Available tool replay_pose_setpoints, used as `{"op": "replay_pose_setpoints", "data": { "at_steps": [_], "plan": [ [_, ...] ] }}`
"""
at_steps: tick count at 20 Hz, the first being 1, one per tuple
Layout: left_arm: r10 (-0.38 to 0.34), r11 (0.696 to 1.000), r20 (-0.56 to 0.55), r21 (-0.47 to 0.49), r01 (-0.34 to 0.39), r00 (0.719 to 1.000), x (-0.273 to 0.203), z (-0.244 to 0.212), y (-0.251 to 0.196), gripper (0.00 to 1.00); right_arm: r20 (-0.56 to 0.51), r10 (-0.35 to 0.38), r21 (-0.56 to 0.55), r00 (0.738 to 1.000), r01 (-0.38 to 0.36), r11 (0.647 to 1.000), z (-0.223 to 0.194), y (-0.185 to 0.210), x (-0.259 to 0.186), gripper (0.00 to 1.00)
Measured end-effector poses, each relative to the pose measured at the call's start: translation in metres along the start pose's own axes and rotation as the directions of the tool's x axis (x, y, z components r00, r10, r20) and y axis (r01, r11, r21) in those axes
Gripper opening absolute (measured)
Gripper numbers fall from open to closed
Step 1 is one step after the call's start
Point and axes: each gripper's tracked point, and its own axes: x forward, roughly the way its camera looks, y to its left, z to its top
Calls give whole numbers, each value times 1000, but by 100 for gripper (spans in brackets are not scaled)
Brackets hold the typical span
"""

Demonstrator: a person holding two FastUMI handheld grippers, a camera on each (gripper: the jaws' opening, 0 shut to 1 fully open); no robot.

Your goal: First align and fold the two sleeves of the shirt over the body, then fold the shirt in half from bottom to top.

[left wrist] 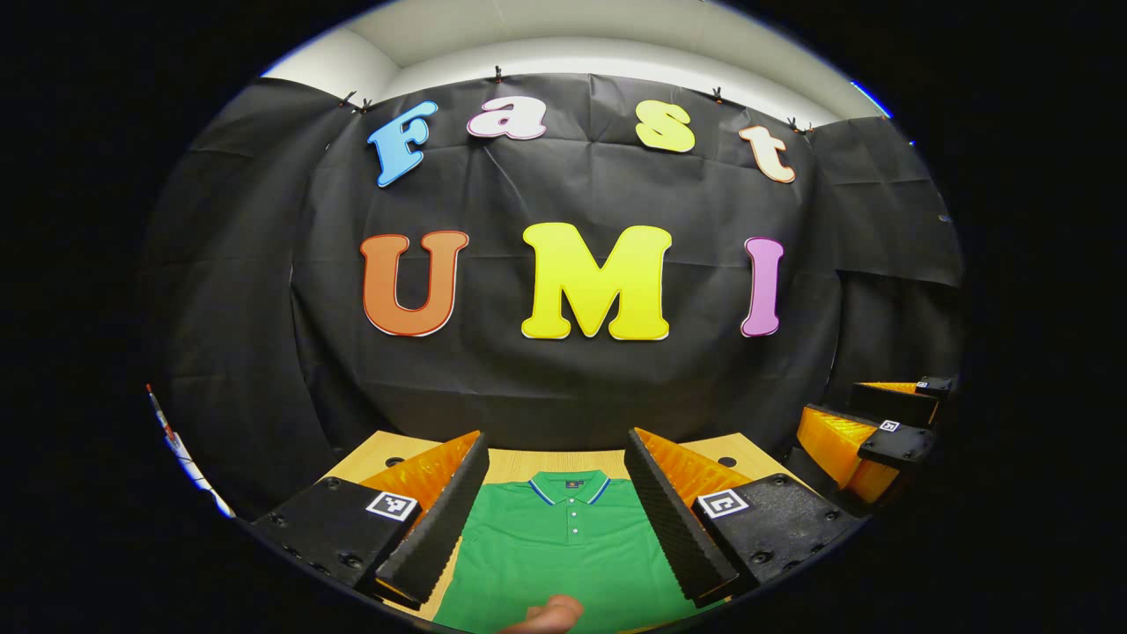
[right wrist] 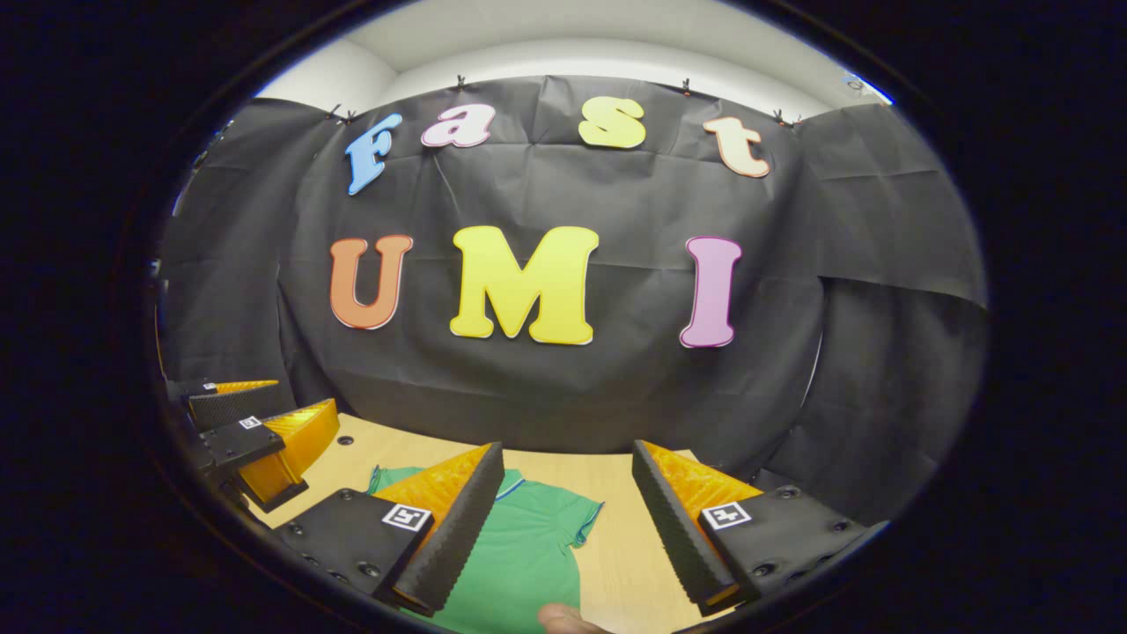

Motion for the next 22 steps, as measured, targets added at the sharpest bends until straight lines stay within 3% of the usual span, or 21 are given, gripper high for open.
{"op": "replay_pose_setpoints", "data": {
  "at_steps": [9, 22],
  "plan": [
    [1, 1000, -13, 2, -1, 1000, 12, -10, -5, 99, -51, 2, -6, 999, -2, 1000, -26, -10, 41, 95],
    [130, 991, -109, 38, -127, 986, 26, -48, 20, 99, -270, -28, -8, 962, 27, 1000, -143, -31, 200, 96]
  ]
}}
